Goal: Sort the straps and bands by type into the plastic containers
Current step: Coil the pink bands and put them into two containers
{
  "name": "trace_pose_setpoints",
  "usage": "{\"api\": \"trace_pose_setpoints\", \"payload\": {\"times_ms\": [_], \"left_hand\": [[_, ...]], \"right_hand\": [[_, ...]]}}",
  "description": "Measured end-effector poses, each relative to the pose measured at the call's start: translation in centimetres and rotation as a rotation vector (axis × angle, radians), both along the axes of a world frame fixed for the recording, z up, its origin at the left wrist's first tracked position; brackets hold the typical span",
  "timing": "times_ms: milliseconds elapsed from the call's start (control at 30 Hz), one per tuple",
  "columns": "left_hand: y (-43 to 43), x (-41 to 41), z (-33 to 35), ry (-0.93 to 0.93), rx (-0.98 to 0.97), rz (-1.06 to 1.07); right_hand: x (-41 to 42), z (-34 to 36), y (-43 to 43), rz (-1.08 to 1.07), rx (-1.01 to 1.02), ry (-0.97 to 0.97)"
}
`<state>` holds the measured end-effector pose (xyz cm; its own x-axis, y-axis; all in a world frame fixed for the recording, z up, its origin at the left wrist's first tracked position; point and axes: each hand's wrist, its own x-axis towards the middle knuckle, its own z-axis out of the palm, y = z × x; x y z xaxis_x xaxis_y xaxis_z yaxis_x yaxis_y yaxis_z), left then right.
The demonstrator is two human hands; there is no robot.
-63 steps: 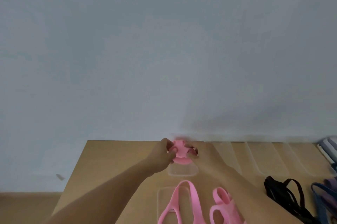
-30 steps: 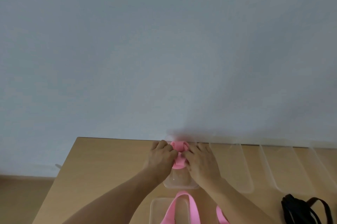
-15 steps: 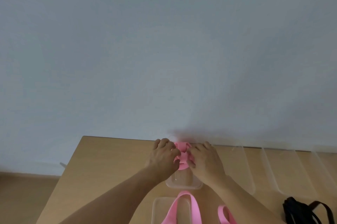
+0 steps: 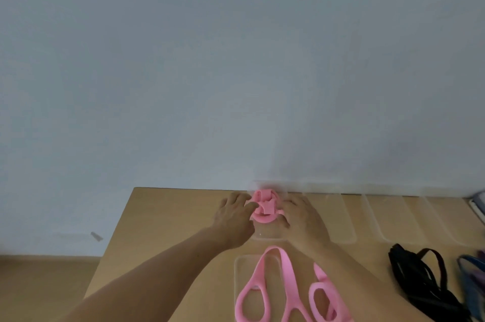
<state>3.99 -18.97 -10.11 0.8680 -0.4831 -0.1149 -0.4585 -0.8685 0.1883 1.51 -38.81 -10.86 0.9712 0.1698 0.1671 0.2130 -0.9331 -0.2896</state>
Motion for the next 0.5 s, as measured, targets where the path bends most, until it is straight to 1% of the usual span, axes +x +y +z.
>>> {"api": "trace_pose_setpoints", "payload": {"times_ms": [33,100,200,300,367,433,500], "left_hand": [[0.4,-0.7,0.2,0.004,0.005,-0.021],[1.1,-1.9,0.4,0.019,-0.013,-0.036],[1.9,-3.7,0.3,0.088,-0.037,-0.078],[2.1,-5.7,0.0,0.201,-0.049,-0.135],[2.0,-7.0,-0.1,0.262,-0.065,-0.157],[1.9,-8.2,-0.2,0.305,-0.066,-0.168],[1.7,-9.3,-0.2,0.359,-0.045,-0.182]], "right_hand": [[-1.2,0.6,0.5,-0.008,0.003,0.014],[-3.5,1.4,1.5,-0.030,0.024,0.113],[-7.4,2.1,2.7,-0.055,0.029,0.313],[-11.1,2.1,3.4,-0.069,-0.025,0.549],[-13.1,1.6,3.3,-0.094,-0.050,0.674],[-14.5,1.0,3.1,-0.101,-0.089,0.728],[-15.4,0.3,2.8,-0.088,-0.098,0.741]]}}
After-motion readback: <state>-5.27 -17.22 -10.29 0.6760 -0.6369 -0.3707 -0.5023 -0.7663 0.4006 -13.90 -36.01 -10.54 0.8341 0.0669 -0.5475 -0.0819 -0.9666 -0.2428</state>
